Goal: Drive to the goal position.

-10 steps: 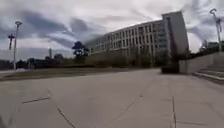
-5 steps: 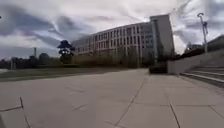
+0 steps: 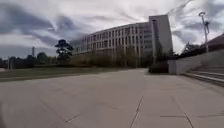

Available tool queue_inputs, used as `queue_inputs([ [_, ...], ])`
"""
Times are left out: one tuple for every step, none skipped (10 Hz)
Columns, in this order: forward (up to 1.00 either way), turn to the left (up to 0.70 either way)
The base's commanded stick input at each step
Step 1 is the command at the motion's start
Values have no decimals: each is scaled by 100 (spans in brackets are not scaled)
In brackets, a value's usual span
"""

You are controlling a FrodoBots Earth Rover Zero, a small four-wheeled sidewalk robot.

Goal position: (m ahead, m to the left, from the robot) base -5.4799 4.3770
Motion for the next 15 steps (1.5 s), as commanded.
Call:
queue_inputs([
  [100, -39],
  [100, -39],
  [100, -39],
  [100, -39],
  [100, -39],
  [100, -23],
  [100, -1],
  [100, 1],
  [100, 1],
  [100, 1],
  [100, 1],
  [100, 1],
  [100, 1],
  [100, 1],
  [100, 1],
])
